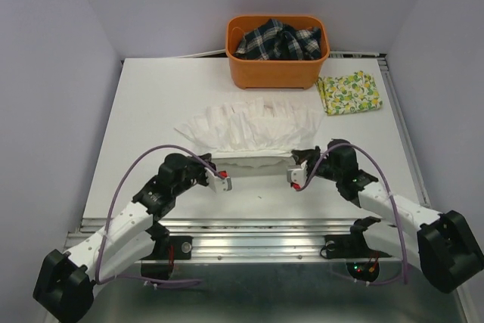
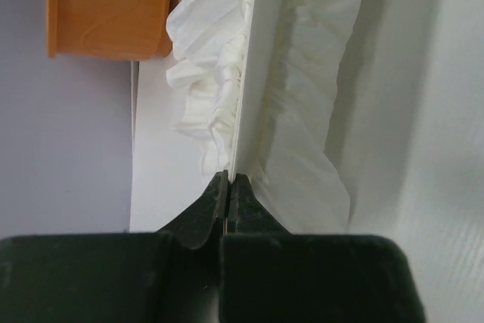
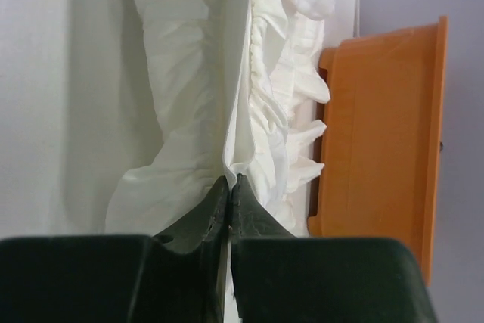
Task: Fold and stack the skirts
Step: Flatten the skirt out
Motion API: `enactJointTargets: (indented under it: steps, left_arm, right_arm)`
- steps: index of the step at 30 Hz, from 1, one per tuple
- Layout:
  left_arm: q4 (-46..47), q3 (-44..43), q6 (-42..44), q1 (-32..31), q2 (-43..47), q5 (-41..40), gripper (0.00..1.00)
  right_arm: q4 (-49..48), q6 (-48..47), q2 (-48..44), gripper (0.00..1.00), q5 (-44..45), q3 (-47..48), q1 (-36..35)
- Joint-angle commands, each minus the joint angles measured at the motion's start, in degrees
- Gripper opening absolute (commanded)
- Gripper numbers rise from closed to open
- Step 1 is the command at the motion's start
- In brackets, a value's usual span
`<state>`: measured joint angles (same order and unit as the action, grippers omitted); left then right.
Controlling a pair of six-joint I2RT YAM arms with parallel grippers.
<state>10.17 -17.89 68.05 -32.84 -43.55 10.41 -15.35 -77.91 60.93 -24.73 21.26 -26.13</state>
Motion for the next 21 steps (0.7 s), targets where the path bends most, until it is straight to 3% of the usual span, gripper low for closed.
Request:
enactJointTargets:
  steps: [1,2,3,4,5,6,9,12,13,16,18,21]
  left_arm:
    - [-14.9,-0.1,8.2,0.0,5.6,2.9,0.14]
    - [-17.6,-0.4,9.2,0.0,6.5,4.6,0.21]
    - [-19.6,-0.7,9.7,0.0,8.3,7.2,0.31]
    - [-22.8,-1.5,9.9,-0.1,9.1,8.3,0.41]
    - [-24.0,-2.0,9.0,-0.1,10.0,9.2,0.51]
    - [-25.7,-2.5,8.1,-0.1,11.4,10.3,0.55]
    - [-28.5,-5.0,4.9,-0.2,13.0,11.2,0.62]
    - [-32.1,-8.0,2.5,-0.2,15.0,9.5,0.63]
    - [-31.5,-9.9,-1.7,-0.2,15.5,9.1,0.65]
    - [-28.4,-13.7,-12.4,-0.1,12.7,6.4,0.66]
    - [-25.5,-15.8,-19.4,-0.1,8.8,2.7,0.59]
    - [-22.5,-21.6,-31.3,-0.1,-8.1,-1.5,0.45]
  right_arm:
    - [18.4,-8.4,-4.8,0.19,-1.3,-1.5,0.9]
    - [21.1,-9.4,-6.0,0.31,-2.1,-1.3,0.9]
    - [23.6,-10.1,-7.0,0.49,-2.9,-1.1,0.9]
    - [27.7,-11.8,-9.7,0.78,-3.9,-1.0,0.9]
    - [29.7,-12.7,-11.2,0.86,-5.7,-0.8,0.9]
    - [31.2,-13.4,-12.8,0.92,-6.5,-0.9,0.9]
    - [34.3,-13.0,-20.0,0.94,-8.1,-1.3,0.9]
    - [31.7,-2.9,-24.0,0.94,-6.1,0.4,0.9]
    - [28.4,3.5,-23.5,0.91,-4.7,1.4,0.9]
    - [23.6,18.4,-14.6,0.82,3.2,9.8,0.9]
    - [24.3,25.1,-7.2,0.74,4.9,16.6,0.9]
    - [30.7,34.9,8.1,0.60,3.6,31.4,0.9]
